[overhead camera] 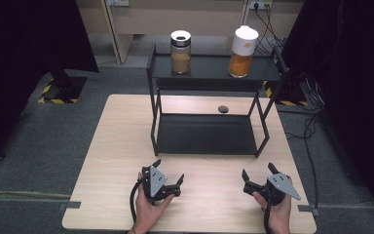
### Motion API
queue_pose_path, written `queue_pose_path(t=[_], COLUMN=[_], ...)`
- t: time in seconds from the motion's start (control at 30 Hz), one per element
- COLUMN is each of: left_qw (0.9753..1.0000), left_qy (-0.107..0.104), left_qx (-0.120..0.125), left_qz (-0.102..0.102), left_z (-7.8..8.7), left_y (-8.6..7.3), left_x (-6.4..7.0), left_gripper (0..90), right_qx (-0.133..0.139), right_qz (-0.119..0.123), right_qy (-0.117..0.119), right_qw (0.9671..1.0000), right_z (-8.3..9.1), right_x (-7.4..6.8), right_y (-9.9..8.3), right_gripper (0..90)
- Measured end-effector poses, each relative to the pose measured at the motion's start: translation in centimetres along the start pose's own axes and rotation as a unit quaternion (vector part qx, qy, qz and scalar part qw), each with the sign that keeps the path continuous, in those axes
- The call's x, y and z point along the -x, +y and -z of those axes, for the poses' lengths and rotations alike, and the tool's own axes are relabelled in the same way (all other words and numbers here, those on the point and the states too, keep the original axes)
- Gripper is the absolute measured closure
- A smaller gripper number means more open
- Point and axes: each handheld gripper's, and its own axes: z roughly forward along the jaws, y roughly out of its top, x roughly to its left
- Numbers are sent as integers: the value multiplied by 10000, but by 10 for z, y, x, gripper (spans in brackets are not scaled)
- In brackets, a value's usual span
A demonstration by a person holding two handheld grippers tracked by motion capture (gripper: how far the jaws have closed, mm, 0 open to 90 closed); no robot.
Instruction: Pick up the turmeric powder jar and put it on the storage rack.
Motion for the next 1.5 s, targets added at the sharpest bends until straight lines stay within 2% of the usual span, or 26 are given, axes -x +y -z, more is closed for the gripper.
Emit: queue_pose_path(t=[1.23,1.5], left_qw=[10000,10000], left_qy=[-27,-13], left_qx=[-15,-20], left_qz=[24,23], left_z=[0,0], left_y=[0,1], left_x=[-2,-1], left_gripper=[31,31], right_qx=[-234,-192], right_qz=[-157,-294], right_qy=[-100,-69], right_qw=[9996,9994], right_z=[-8,-8], right_x=[5,9], right_y=[-9,-11], right_gripper=[16,18])
